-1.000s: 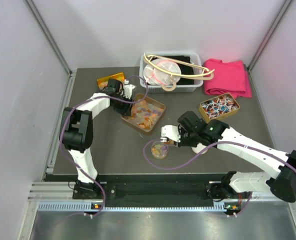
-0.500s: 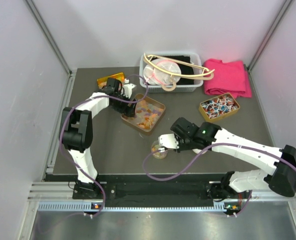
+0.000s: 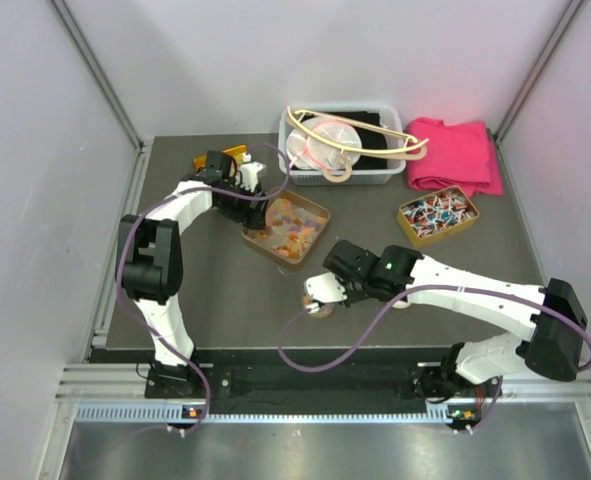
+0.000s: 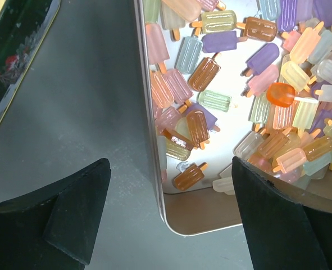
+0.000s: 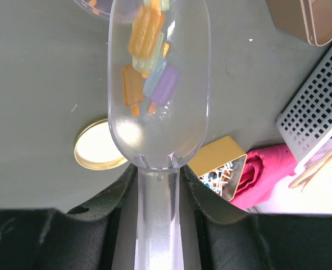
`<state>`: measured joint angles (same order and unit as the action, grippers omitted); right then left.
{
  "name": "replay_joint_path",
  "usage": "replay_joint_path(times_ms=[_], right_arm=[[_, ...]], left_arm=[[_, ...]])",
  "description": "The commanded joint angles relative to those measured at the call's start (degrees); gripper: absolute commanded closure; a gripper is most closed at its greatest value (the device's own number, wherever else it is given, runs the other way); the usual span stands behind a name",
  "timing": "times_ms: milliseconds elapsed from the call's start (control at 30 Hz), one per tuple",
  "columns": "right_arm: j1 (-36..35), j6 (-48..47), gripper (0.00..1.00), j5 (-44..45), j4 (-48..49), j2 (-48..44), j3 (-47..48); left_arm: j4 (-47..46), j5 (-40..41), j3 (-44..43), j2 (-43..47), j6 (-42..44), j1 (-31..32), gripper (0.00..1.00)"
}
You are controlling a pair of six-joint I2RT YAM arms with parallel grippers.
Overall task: Pack the candies
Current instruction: Place the fake candies in the packing bottle.
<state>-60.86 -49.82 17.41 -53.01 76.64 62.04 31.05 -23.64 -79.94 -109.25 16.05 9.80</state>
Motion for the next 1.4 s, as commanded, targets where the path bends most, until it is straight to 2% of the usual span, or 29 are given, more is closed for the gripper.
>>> replay_joint_path(times_ms=[0,700,1033,1167,1300,1367], right_arm=[[-1.8,-1.8,1.0,3.2,0.4,0.8,3.1],[-5.9,-7.9,1.0,13.0,3.7,4.5,4.4],[-5.8,-7.6,1.0,11.7,0.8,3.3,7.7],[-4.7,-6.5,1.0,9.0,-1.2,2.5,11.7],[-2.7,-9.5,1.0,13.1,7.8,3.3,10.7],[-1.3,-12.4,1.0,18.3,18.1,5.5,8.8]], left_arm=[[0.7,-1.8,-2.1,2.6,0.7,-0.7,0.07],[1.5,-1.9,-2.9,3.0,1.0,-2.0,0.07],[1.1,-2.6,-2.5,2.7,0.6,-2.3,0.07],[1.0,-2.7,-2.4,2.5,0.6,-2.3,0.07],[0.9,-3.0,-2.7,2.2,0.7,-2.3,0.08],[0.8,-3.3,-2.8,2.0,0.6,-2.3,0.11]])
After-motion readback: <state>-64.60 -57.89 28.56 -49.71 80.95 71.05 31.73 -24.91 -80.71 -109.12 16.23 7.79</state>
